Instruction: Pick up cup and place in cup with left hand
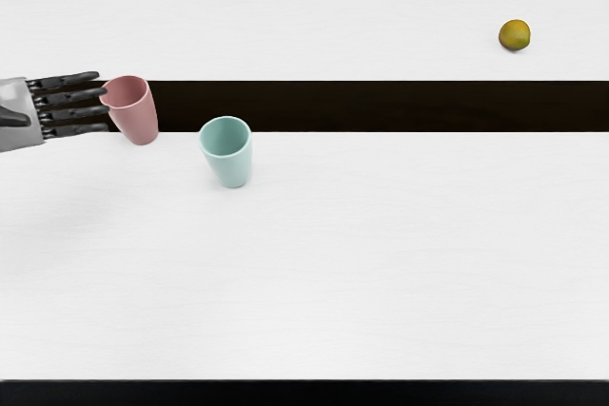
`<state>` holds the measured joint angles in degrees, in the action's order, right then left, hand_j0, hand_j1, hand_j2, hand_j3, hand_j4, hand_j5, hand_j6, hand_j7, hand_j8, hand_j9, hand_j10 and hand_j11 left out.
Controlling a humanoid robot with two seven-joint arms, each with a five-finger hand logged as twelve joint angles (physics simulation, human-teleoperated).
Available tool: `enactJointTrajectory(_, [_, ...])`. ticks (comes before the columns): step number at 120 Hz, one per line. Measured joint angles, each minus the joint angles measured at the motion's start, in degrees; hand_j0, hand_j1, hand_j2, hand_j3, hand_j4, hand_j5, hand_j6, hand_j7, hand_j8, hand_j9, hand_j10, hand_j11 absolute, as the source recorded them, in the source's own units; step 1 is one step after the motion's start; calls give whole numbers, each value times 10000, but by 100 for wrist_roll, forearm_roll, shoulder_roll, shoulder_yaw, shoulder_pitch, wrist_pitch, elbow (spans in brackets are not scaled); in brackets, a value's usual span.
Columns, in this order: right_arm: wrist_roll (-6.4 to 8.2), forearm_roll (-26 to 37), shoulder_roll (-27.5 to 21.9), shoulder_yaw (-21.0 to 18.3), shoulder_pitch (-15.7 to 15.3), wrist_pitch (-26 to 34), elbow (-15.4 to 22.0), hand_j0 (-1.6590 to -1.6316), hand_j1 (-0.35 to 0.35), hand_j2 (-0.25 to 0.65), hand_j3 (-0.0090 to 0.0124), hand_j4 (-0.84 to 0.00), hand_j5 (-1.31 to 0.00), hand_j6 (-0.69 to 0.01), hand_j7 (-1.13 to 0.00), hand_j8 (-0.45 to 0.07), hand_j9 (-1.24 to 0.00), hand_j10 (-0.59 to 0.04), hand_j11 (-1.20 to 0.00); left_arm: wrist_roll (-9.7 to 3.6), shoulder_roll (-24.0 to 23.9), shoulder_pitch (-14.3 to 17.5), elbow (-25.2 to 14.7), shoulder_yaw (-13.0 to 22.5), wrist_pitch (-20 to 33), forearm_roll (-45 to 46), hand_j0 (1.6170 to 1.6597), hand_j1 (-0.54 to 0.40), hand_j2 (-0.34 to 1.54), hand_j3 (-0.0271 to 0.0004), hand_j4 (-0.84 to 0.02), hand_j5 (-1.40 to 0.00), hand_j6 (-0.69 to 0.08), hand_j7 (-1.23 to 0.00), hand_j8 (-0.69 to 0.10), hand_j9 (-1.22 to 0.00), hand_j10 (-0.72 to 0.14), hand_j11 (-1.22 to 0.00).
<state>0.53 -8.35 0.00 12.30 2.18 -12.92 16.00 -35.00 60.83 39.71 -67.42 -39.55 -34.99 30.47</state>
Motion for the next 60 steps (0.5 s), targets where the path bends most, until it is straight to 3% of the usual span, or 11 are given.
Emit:
enactJointTrajectory(10, [0,-2,0,1,-9,0,1,-16581,-3489,-3,0,0,1,7,0,5,1,4,0,0,-61,18,5,4,-4,13,16581,3440,5,0,16,-45,31,-47,26,-48,5,-50])
enactJointTrajectory(18, [0,-1,0,1,-5,0,0,-16581,-3489,-3,0,-1,1,5,0,4,0,3,0,0,-213,370,60,10,-5,-442,16581,3448,7,0,26,-36,41,-39,35,-41,15,-42])
enactJointTrajectory(30, [0,0,0,-4,-21,0,0,-16581,-3489,-3,0,-1,1,5,0,4,0,3,0,0,-683,1032,95,30,-6,-1854,16581,3451,5,0,23,-33,36,-35,31,-37,13,-38])
enactJointTrajectory(45, [0,0,0,-7,-27,0,0,-16581,-3489,-3,0,-2,1,5,0,4,0,3,0,0,-1368,1615,68,74,-5,-3848,16581,3452,6,0,2,-37,11,-38,8,-39,-3,-40])
enactJointTrajectory(60, [0,0,0,-8,-32,0,0,-16581,-3489,-3,0,-1,1,6,0,4,0,3,0,0,-2171,1872,-267,101,90,-5918,16581,3451,7,0,-22,-43,-18,-43,-19,-43,-23,-43])
